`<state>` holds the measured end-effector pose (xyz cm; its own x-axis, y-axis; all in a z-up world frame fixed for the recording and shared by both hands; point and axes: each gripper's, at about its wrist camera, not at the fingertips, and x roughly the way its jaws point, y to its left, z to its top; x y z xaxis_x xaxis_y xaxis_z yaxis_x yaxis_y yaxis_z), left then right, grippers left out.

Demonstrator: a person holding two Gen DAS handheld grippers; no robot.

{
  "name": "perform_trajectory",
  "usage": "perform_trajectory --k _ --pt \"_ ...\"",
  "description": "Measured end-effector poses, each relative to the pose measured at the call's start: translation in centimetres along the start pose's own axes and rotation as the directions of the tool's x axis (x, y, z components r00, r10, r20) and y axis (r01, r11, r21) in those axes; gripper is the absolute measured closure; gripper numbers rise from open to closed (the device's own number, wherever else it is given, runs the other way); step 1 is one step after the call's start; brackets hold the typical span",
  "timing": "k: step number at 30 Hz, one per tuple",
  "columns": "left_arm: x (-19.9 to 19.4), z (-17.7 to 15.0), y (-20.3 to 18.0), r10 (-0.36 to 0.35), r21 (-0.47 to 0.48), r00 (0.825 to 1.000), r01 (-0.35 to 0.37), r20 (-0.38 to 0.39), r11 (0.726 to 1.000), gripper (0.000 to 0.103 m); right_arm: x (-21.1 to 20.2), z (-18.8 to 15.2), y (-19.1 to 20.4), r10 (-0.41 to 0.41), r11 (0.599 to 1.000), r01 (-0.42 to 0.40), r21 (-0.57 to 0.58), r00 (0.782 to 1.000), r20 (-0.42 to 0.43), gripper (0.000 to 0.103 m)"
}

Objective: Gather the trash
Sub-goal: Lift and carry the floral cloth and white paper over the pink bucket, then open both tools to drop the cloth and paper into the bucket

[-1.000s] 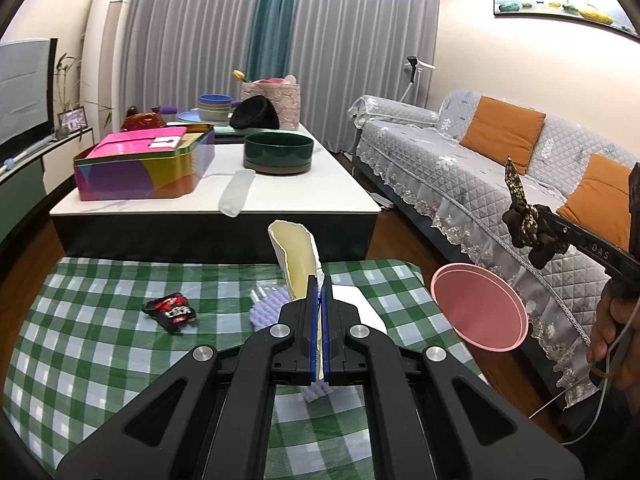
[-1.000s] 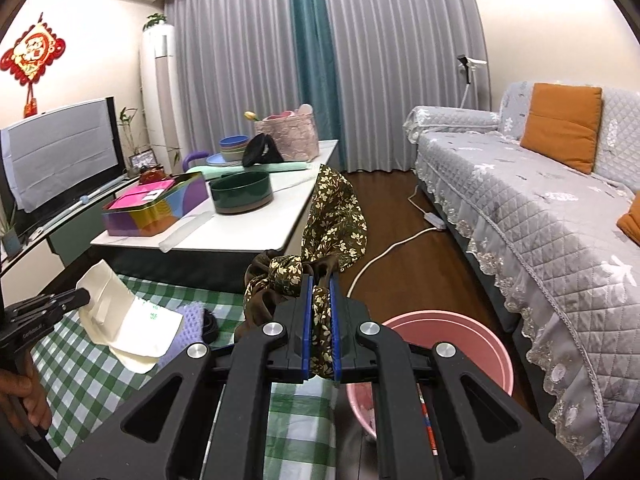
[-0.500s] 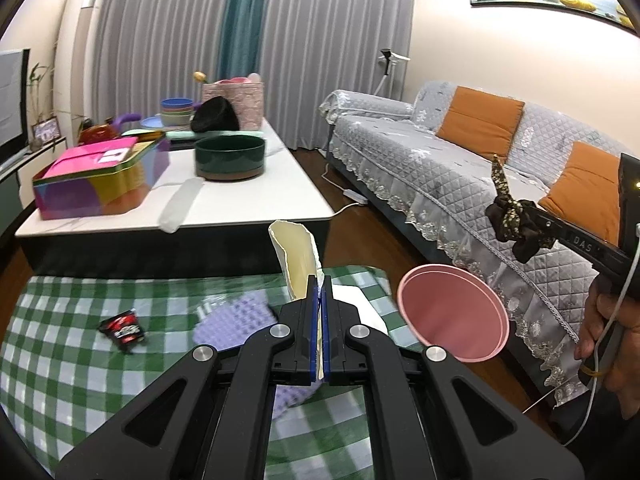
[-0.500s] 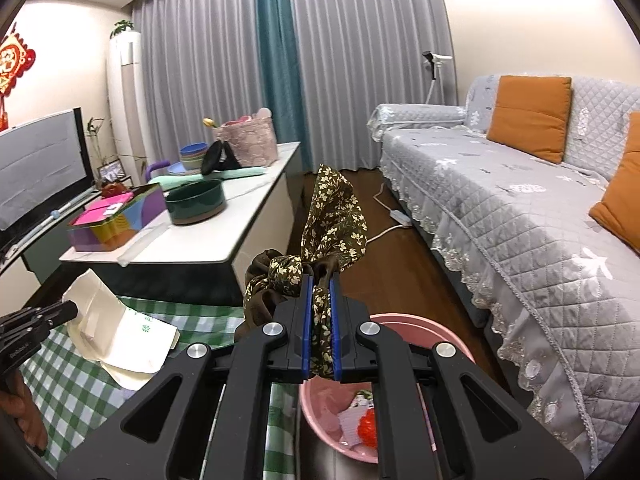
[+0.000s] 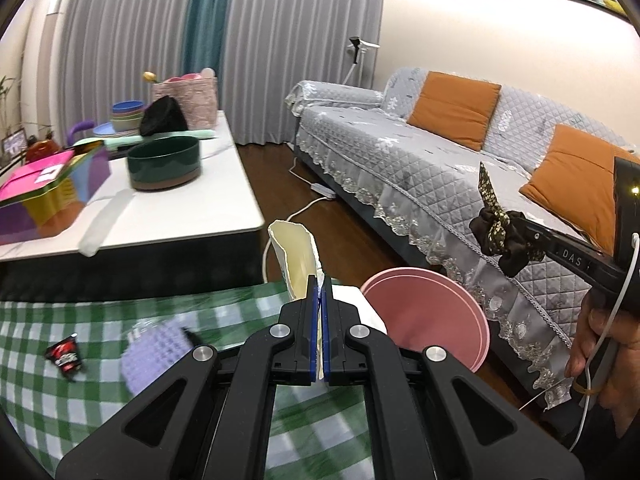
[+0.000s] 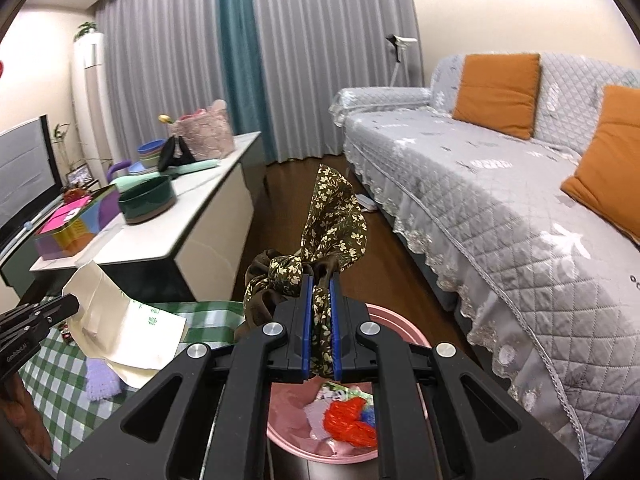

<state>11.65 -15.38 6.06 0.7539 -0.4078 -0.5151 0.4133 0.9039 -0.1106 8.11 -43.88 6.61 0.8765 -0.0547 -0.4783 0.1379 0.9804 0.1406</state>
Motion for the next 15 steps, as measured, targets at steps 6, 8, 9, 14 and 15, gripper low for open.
perform_trajectory --k 6,8,9,14,15 --pt "3.1 1.0 -3.1 -0.041 0.043 0.999 0.041 -0.020 0.998 0.102 0.8 -0.1 -2.4 -0.030 0.998 0.032 0.048 0.999 -0.029 0.095" --pt "4.0 1.2 -4.0 -0.051 0.055 0.998 0.053 -0.026 0.997 0.102 1.1 -0.1 -2.9 -0.036 0.997 0.038 0.059 0.998 -0.042 0.095" --pt "4.6 1.4 -4.6 -0.058 0.064 0.998 0.060 -0.032 0.996 0.102 1.3 -0.2 -3.0 -0.039 0.997 0.042 0.063 0.998 -0.047 0.095" --pt "6.6 1.8 -6.6 -0.078 0.090 0.995 0.083 -0.054 0.993 0.102 1.7 -0.2 -3.7 -0.044 0.996 0.048 0.075 0.997 -0.062 0.094" --pt "7.0 1.9 -6.9 -0.081 0.094 0.995 0.086 -0.058 0.992 0.102 1.8 -0.2 -3.8 -0.045 0.996 0.050 0.077 0.997 -0.063 0.095"
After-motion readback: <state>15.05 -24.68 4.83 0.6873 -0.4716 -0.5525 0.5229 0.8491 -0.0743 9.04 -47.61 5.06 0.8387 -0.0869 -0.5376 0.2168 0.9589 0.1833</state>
